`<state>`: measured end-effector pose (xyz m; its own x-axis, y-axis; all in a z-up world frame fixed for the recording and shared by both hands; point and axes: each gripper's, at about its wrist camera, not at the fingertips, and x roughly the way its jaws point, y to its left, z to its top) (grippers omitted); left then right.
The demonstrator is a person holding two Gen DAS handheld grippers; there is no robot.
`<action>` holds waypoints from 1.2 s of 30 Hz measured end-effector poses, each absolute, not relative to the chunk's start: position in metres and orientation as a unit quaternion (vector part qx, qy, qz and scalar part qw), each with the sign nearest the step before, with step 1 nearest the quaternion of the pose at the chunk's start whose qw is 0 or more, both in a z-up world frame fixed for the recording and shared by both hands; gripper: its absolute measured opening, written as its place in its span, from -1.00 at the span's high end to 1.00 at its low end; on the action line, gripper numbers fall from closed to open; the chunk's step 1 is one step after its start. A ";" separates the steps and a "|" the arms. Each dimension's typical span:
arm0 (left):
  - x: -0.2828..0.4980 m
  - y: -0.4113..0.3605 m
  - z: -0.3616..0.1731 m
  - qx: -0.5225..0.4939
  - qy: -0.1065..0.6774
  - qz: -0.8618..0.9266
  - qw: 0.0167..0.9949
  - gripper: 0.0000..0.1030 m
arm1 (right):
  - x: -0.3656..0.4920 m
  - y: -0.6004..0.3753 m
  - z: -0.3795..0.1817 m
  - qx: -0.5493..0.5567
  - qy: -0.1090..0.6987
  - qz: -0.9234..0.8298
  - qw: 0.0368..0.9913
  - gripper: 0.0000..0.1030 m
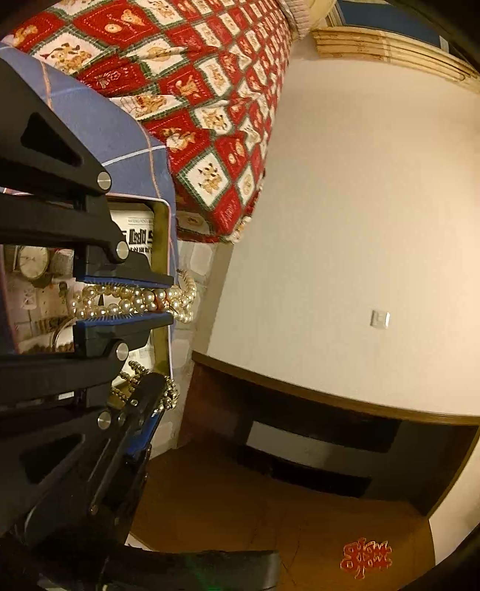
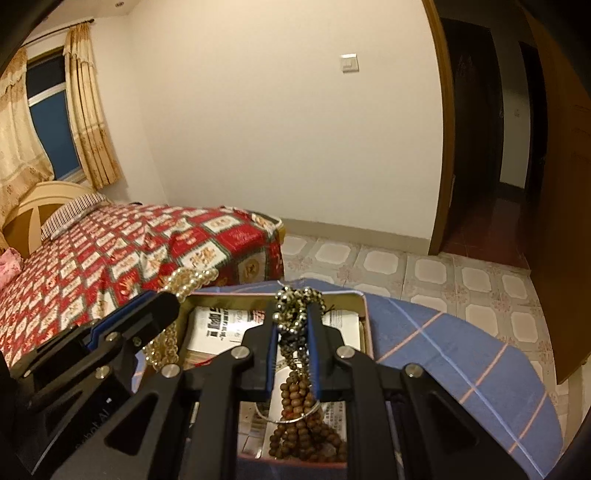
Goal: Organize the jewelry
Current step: 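Carry the pearl necklace and bead chain into the pink tin and open both tools, then withdraw both open tools from the tin back over the table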
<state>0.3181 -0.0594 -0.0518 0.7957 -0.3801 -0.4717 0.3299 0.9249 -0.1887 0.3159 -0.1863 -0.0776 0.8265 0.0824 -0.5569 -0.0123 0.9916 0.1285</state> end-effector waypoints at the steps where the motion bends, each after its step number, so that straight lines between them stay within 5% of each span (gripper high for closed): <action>1: 0.321 -0.059 -0.056 -0.049 0.264 -0.186 0.945 0.77 | 0.320 -0.188 -0.081 0.061 0.300 0.024 0.952 0.66; 25: 0.345 -0.060 -0.094 -0.030 0.342 -0.153 0.927 0.77 | 0.334 -0.191 -0.120 0.062 0.359 0.046 0.930 0.59; 29: 0.347 -0.055 -0.095 -0.050 0.348 -0.153 0.923 0.76 | 0.331 -0.192 -0.112 0.077 0.354 0.059 0.930 0.32; 33: 0.350 -0.050 -0.094 -0.076 0.369 -0.169 0.911 0.75 | 0.321 -0.201 -0.101 0.098 0.332 0.051 0.937 -0.26; 36: 0.345 -0.052 -0.087 -0.074 0.366 -0.175 0.911 0.54 | 0.309 -0.207 -0.093 0.118 0.316 0.055 0.940 -0.31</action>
<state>0.3453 -0.0523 -0.0867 0.6703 -0.3737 -0.6411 0.2647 0.9275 -0.2639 0.3095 -0.2071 -0.0933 0.7941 0.1776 -0.5812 -0.0285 0.9662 0.2563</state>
